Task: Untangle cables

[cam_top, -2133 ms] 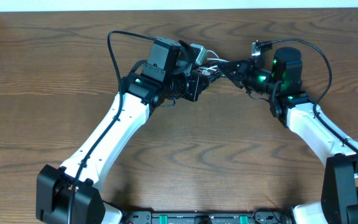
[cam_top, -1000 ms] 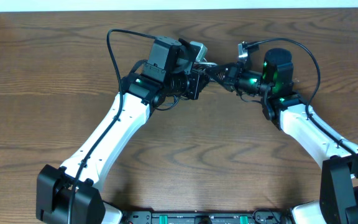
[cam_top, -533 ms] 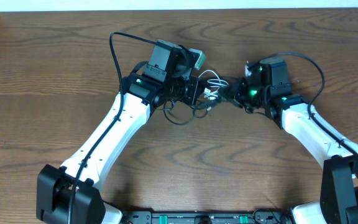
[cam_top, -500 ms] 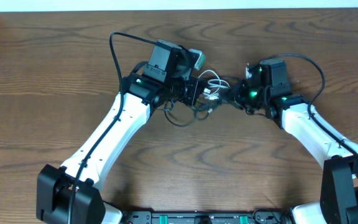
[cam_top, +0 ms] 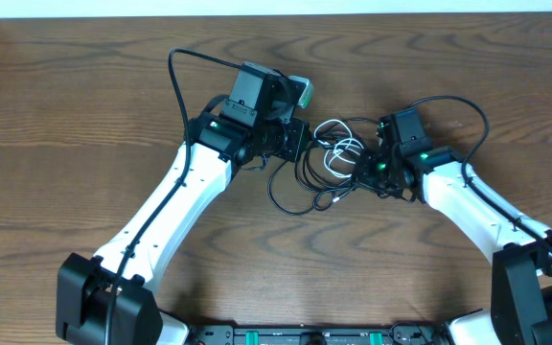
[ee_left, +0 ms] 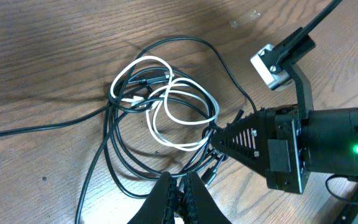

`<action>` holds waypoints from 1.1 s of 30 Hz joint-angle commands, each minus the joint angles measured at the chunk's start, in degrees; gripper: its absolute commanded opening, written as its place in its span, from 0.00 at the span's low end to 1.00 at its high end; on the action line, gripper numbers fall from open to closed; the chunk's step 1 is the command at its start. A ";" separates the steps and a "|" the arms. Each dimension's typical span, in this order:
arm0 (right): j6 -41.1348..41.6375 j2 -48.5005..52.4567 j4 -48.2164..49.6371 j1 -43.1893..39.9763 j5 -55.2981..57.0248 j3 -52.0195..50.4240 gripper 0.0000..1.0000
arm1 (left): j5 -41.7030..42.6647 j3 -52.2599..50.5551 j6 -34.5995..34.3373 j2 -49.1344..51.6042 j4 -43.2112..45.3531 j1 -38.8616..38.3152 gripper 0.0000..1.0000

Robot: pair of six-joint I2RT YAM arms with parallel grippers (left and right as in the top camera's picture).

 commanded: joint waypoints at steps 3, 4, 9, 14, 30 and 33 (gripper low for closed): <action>-1.66 -1.20 -0.68 1.77 6.71 0.68 0.47 | -0.52 0.83 0.94 0.37 0.02 -0.15 0.08; -1.66 -1.20 -0.70 1.75 6.82 0.68 0.50 | -0.52 0.83 0.94 0.37 0.02 -0.15 0.08; -3.04 -1.20 -0.66 1.75 9.25 0.68 0.66 | -0.50 0.83 0.92 0.37 0.00 -0.15 0.08; -3.10 -1.20 -0.15 1.75 10.29 0.68 0.75 | -0.13 0.83 0.76 0.37 -0.02 -0.44 0.08; -6.40 -1.20 -0.48 1.75 12.33 0.68 0.14 | -1.99 0.83 0.96 0.37 -0.04 -3.41 0.08; -6.84 -1.20 -0.85 1.75 12.31 0.68 0.17 | -3.37 0.83 0.96 0.37 -0.39 -3.41 0.08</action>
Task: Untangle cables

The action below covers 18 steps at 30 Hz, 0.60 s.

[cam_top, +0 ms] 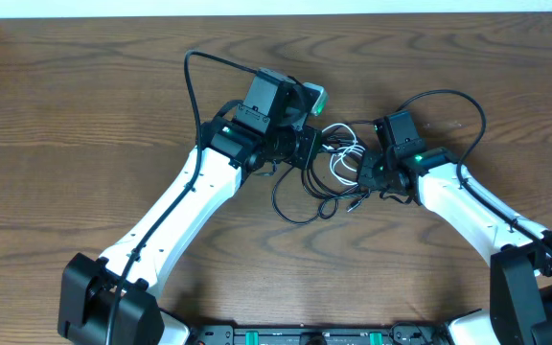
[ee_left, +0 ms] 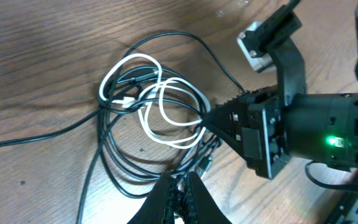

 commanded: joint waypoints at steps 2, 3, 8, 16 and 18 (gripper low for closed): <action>-3.74 -1.20 -0.48 0.20 -0.24 0.68 0.21 | -2.23 0.83 0.96 0.37 -0.44 0.02 0.08; -4.92 -1.20 -0.81 0.20 -0.39 0.68 0.25 | -2.23 0.83 0.96 0.37 -0.59 0.02 0.08; -11.96 -1.20 -1.90 0.17 -0.42 0.68 0.29 | -2.36 0.83 0.98 0.37 -1.70 0.02 0.08; -21.40 -1.20 -1.60 0.17 -0.44 0.68 0.21 | -6.97 0.81 0.96 0.37 -5.14 0.04 0.08; -23.39 -1.20 -1.51 0.20 -0.46 0.68 0.21 | -7.19 0.83 0.98 0.37 -5.38 0.02 0.08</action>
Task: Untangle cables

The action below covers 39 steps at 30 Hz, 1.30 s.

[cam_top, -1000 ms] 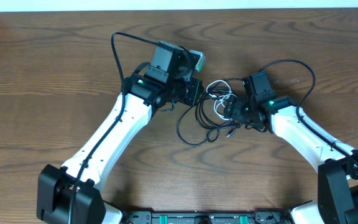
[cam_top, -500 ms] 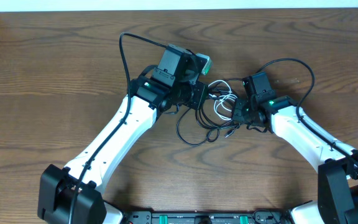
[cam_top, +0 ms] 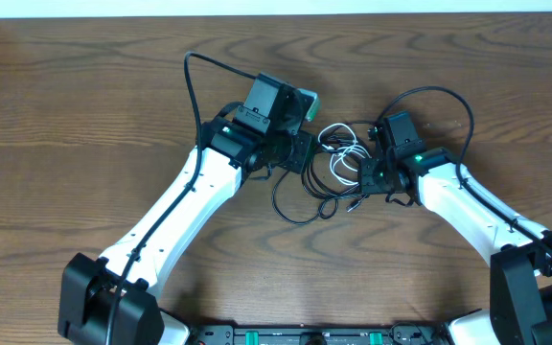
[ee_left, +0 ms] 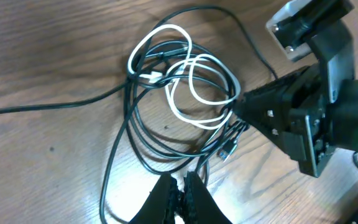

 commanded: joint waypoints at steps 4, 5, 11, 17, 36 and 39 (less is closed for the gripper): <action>-8.98 -1.18 -0.09 0.20 -1.01 0.61 0.18 | -2.08 0.81 0.96 0.37 -0.42 0.04 0.08; -10.12 -1.18 -0.07 0.17 -2.34 0.57 0.17 | -2.08 0.81 0.94 0.37 -0.46 0.04 0.08; -13.11 -1.18 -0.02 0.17 -6.14 0.42 0.15 | -2.05 0.81 0.96 0.37 -0.61 0.02 0.08; -13.66 -0.50 0.15 0.13 -6.21 0.28 0.13 | -2.05 0.83 0.96 0.37 -0.63 0.02 0.08; -15.19 2.16 0.42 0.13 -8.98 -0.26 0.09 | -2.03 0.81 0.94 0.37 -0.61 0.02 0.08; -15.21 2.86 0.39 0.13 -9.01 -0.28 0.09 | -2.05 0.81 0.94 0.37 -0.61 0.02 0.08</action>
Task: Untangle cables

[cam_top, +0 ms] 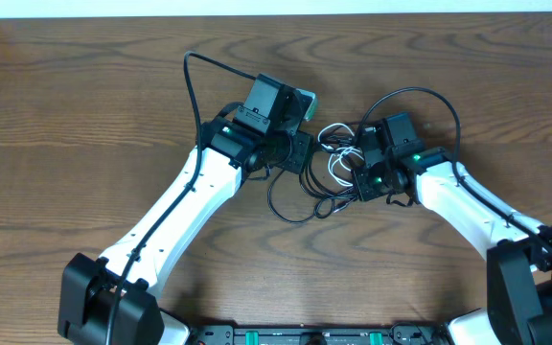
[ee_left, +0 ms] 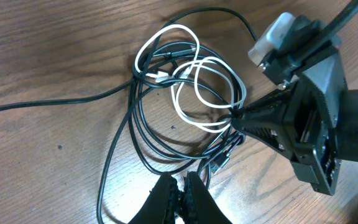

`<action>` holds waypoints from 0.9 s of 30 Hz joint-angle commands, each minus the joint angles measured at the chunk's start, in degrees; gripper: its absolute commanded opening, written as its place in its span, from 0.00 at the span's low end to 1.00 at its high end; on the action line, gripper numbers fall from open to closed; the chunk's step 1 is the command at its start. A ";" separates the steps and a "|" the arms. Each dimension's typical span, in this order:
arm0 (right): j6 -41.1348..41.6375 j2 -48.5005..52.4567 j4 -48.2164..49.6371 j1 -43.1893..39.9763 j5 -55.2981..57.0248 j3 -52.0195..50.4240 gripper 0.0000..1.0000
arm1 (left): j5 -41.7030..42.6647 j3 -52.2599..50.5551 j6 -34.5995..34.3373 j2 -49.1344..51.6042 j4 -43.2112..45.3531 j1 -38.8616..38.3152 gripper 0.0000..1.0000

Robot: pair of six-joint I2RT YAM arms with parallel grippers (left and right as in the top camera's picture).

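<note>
A tangle of black cable (ee_left: 113, 151) and white cable (ee_left: 178, 109) lies on the wooden table, in the overhead view between my two arms (cam_top: 326, 161). At the bundle's left side, my left gripper (cam_top: 304, 153) is shut, its fingertips (ee_left: 180, 184) pinching a black strand at the near edge of the loops. My right gripper (cam_top: 352, 172) comes from the right. Its pointed tips (ee_left: 234, 117) are closed at the right edge of the white loops, seemingly on the white cable.
One black strand (ee_left: 36, 106) trails off to the left across the wooden table (cam_top: 84, 115). A black loop (cam_top: 284, 205) hangs toward the front below the left gripper. Each arm's own black lead arcs above its wrist.
The right gripper has turned at the wrist and sits a little nearer in the left wrist view. The tangle has shifted only slightly. Both grippers stay shut.
At first both grippers were shut at opposite sides of the tangle, further right on the table. Then both arms and the bundle stood a little further left. From then on the tangle stayed in place, with the loops still crossing each other.
</note>
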 commanded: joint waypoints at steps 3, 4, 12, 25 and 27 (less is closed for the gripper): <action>-1.11 2.25 0.11 0.13 -0.94 -0.26 0.08 | -0.79 0.81 0.94 0.37 -0.42 0.02 0.08; -1.11 2.27 0.22 0.13 -1.01 -0.26 0.06 | -0.76 0.81 0.94 0.37 -0.42 0.02 0.08; -1.79 2.27 0.72 0.13 -5.46 -0.26 0.01 | -0.79 0.81 0.94 0.37 -0.37 0.02 0.08; 0.28 0.79 1.86 -3.39 -16.11 1.03 0.01 | -0.79 0.81 0.92 0.37 -0.39 0.02 0.08; 0.70 -1.03 2.56 -4.94 -18.69 1.07 0.01 | -0.76 0.81 0.92 0.37 -0.39 0.02 0.08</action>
